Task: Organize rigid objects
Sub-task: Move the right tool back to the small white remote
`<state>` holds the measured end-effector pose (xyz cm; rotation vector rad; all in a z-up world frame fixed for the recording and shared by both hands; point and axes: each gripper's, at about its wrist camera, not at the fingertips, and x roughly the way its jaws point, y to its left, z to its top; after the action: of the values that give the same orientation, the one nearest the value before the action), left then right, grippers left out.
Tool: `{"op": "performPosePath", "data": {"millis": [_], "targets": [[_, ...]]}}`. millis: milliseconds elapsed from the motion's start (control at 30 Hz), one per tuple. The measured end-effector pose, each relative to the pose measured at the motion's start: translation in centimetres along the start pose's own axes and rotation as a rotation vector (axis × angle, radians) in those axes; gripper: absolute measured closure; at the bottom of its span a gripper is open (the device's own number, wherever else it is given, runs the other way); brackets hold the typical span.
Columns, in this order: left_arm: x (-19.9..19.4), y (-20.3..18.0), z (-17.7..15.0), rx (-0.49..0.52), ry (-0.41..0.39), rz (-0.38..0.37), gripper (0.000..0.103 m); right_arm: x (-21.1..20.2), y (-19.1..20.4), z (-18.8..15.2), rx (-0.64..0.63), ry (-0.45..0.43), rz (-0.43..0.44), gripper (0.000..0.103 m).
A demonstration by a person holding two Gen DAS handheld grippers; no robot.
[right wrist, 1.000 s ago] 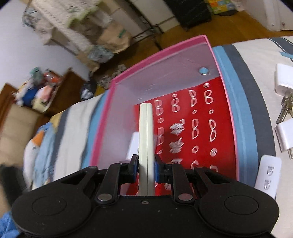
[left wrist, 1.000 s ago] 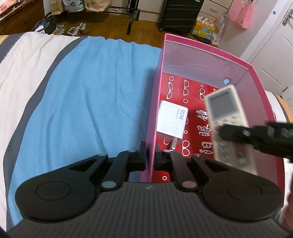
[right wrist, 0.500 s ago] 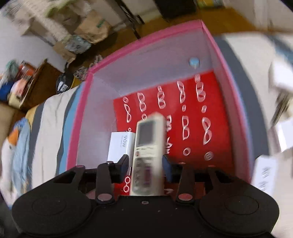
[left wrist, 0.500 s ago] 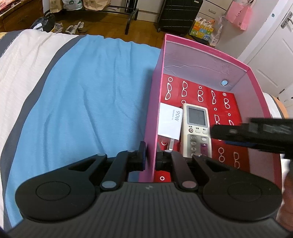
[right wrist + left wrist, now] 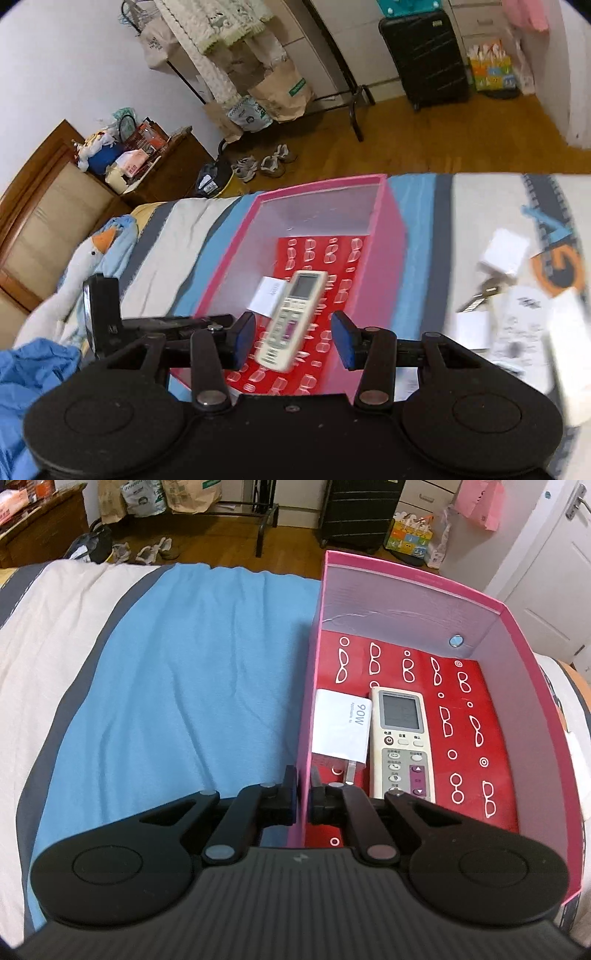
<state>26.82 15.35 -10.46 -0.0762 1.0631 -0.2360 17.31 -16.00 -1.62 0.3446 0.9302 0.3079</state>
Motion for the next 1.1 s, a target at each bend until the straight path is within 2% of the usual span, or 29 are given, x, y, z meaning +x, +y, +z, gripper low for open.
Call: {"op": "performPosePath", "data": {"millis": [133, 200, 367, 467, 600, 733, 800, 833, 900, 967, 1100], "targets": [[0.1, -0.4, 0.0, 0.031, -0.005, 0.052, 0.096, 0.5, -2.7, -0.9, 0.038, 0.069, -0.034, 0.052], [0.2, -0.4, 0.0, 0.024, 0.005, 0.053, 0.097, 1.8, -4.2, -1.7, 0.099, 0.115, -0.017, 0.052], [0.1, 0.1, -0.1, -0.008, 0.013, 0.037, 0.097, 5.9, -7.9, -4.6, 0.252, 0.188, -0.044, 0.052], [0.2, 0.0, -0.1, -0.008, 0.019, 0.040, 0.096, 8.1, -9.0, -5.9, 0.288, 0.232, -0.062, 0.052], [0.3, -0.2, -0.2, 0.007, 0.032, 0.051, 0.096, 10.0, -8.7, -6.9, 0.278, 0.195, -0.114, 0.051], [0.7, 0.4, 0.1, -0.020, 0.034, 0.020, 0.096, 10.8, -6.7, -6.9, 0.165, 0.151, -0.197, 0.052], [0.7, 0.5, 0.1, -0.026, 0.034, 0.012, 0.096, 10.9, -5.8, -7.0, 0.088, 0.149, -0.238, 0.056], [0.7, 0.5, 0.0, -0.024, 0.034, 0.013, 0.096, 10.7, -5.3, -7.1, 0.049, 0.141, -0.265, 0.067], [0.7, 0.4, 0.0, -0.022, 0.034, 0.015, 0.096, 9.9, -4.9, -7.2, 0.005, 0.139, -0.281, 0.076], [0.7, 0.5, 0.0, -0.027, 0.035, 0.008, 0.096, 9.2, -5.3, -7.2, 0.015, 0.154, -0.281, 0.098], [0.7, 0.6, 0.0, -0.039, 0.037, 0.001, 0.096, 8.4, -6.3, -7.7, 0.075, 0.175, -0.222, 0.098]]}}
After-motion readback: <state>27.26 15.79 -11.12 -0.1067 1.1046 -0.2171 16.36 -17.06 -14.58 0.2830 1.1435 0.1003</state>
